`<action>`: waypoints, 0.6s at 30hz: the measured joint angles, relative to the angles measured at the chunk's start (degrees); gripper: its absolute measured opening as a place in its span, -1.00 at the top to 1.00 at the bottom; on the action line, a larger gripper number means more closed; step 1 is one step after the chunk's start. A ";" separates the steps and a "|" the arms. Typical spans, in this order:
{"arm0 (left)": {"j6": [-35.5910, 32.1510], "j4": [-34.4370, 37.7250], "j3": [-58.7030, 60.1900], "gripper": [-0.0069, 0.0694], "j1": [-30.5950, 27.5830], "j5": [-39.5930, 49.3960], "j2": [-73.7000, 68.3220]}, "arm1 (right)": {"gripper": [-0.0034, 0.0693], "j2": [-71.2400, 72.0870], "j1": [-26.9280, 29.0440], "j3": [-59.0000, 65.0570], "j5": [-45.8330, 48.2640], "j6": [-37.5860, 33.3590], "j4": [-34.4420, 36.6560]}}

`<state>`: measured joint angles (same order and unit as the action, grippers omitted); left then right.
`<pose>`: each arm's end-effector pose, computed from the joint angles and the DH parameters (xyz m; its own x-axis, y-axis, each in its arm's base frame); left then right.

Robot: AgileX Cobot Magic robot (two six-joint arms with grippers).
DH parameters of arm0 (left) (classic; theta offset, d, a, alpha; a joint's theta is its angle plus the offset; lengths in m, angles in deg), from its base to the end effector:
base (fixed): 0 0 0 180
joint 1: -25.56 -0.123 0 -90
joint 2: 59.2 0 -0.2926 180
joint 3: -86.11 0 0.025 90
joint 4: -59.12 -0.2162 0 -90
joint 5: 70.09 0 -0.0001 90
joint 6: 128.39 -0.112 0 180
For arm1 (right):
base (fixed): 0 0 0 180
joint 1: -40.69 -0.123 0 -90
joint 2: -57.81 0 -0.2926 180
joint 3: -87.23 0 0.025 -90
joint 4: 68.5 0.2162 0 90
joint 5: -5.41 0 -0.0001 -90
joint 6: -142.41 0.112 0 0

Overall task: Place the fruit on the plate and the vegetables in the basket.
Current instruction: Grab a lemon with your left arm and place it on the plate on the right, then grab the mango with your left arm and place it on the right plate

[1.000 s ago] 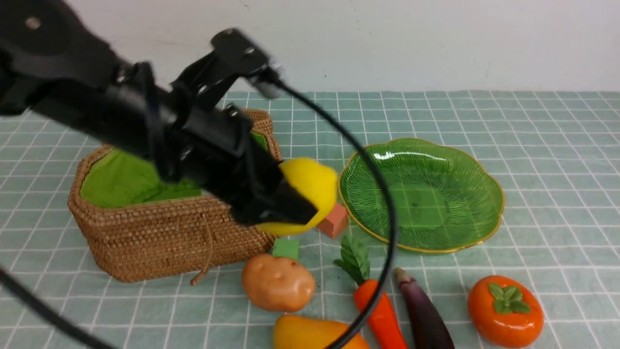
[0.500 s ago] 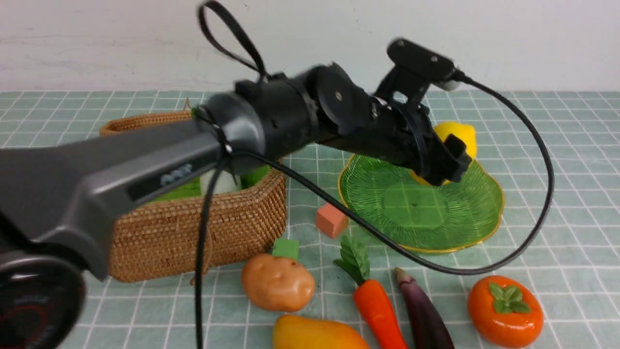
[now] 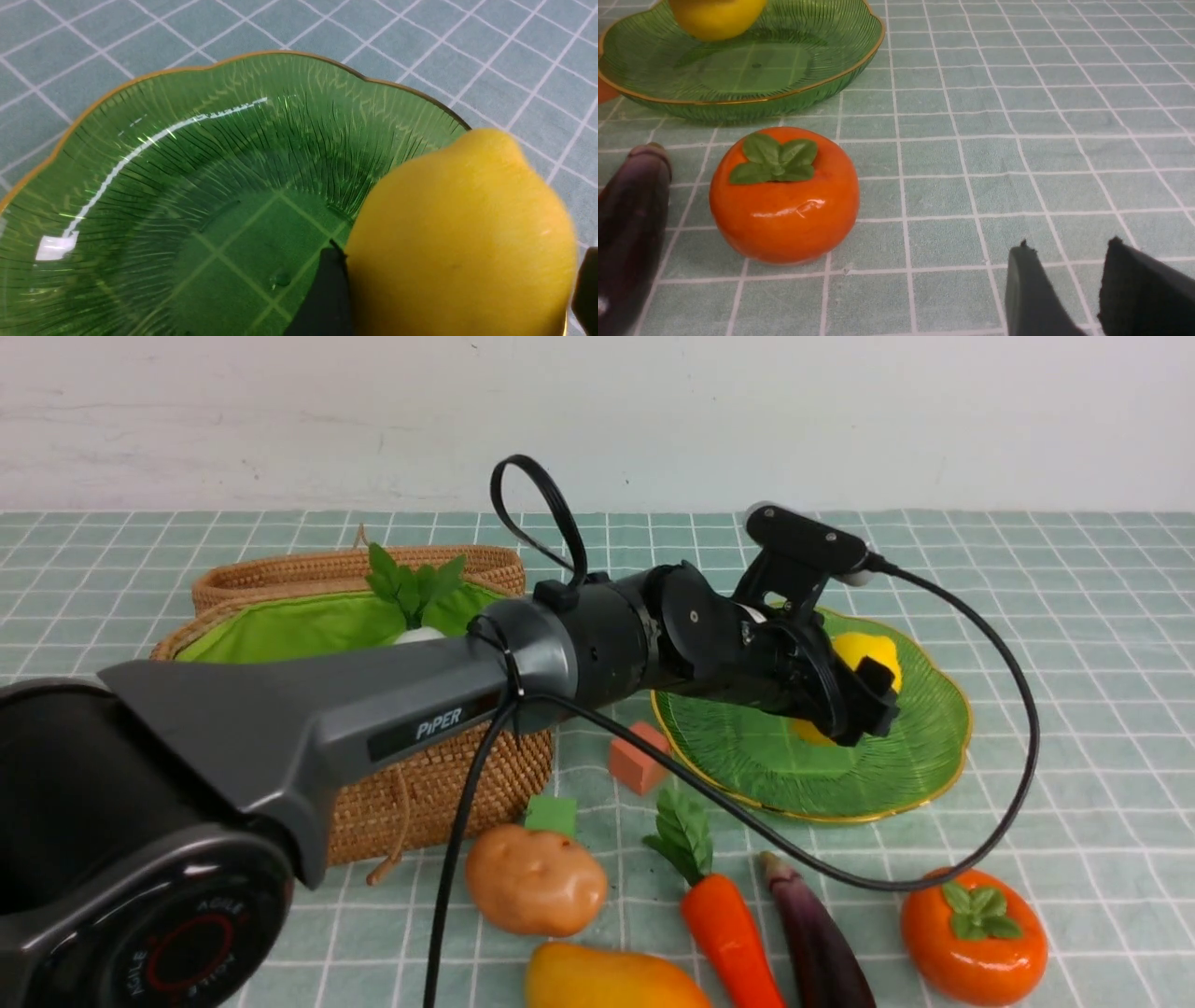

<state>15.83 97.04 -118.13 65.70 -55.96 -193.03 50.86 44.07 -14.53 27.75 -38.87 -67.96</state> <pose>0.3788 -0.3415 0.2283 -0.4082 0.3151 -0.8568 0.7269 0.6800 -0.0962 0.0296 -0.0013 0.1676 -0.3014 0.0042 -0.9535 0.0514 0.9986 -0.0119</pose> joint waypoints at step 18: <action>0.02 -23.52 0.56 -0.60 -2.32 47.33 19.04 | 0.24 0.00 0.00 0.00 0.00 0.00 0.00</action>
<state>15.85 73.52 -117.58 63.38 -8.63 -173.99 50.86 44.07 -14.53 27.75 -38.87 -67.96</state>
